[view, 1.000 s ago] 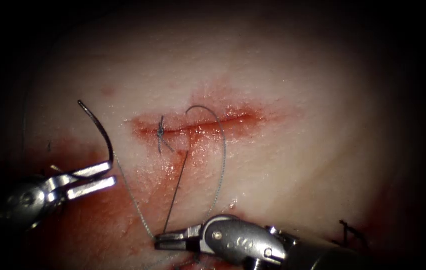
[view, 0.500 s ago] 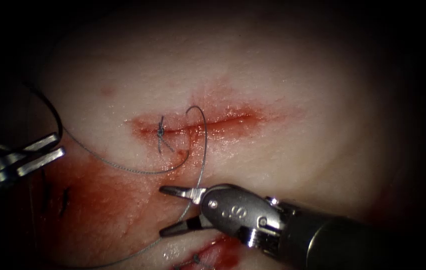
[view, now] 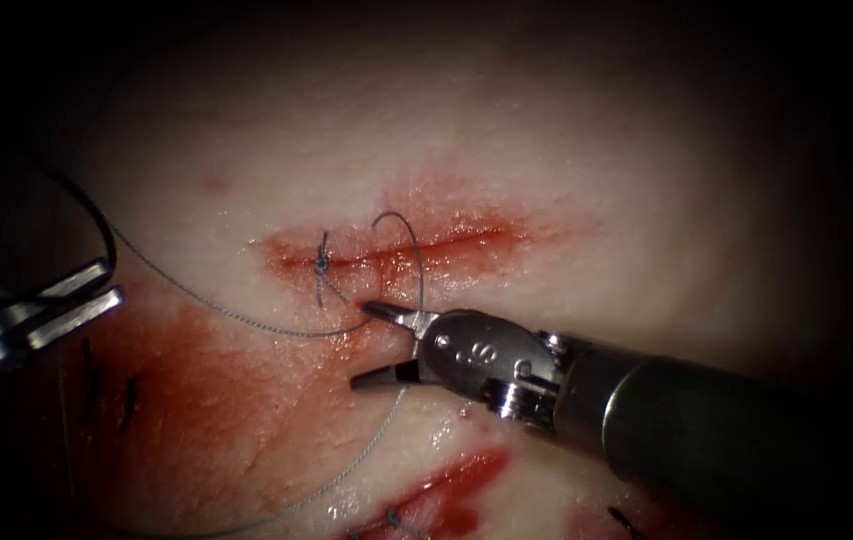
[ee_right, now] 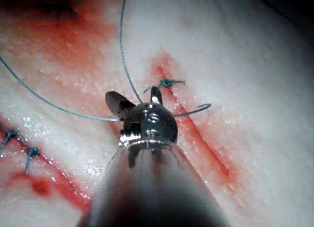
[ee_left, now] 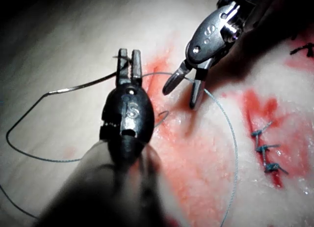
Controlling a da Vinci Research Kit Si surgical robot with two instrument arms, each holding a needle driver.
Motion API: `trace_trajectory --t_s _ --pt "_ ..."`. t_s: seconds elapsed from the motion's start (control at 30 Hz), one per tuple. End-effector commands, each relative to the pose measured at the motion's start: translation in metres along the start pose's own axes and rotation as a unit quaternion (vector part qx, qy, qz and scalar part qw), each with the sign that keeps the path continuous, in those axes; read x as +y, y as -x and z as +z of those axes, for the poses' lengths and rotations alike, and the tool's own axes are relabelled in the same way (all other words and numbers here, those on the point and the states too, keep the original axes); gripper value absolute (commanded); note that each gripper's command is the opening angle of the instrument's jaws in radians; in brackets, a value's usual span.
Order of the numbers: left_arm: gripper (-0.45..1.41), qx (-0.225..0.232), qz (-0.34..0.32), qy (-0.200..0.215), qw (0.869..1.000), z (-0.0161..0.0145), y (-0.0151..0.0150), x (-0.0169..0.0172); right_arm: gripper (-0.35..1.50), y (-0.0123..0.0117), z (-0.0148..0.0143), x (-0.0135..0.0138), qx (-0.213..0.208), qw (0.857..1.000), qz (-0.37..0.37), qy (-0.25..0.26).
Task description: Wound Closure
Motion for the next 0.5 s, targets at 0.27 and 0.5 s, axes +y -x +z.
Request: trace_trajectory --t_s 0.27,0.5 --pt "-0.45 0.003 0.003 -0.001 1.000 0.0013 0.0004 -0.0001 1.08 0.0019 0.0057 0.0016 -0.015 0.997 -0.068 0.016" --pt "-0.45 0.004 0.004 -0.001 1.000 0.0013 0.0004 0.0000 0.56 0.0042 0.0062 0.0023 -0.077 0.992 -0.096 0.022"
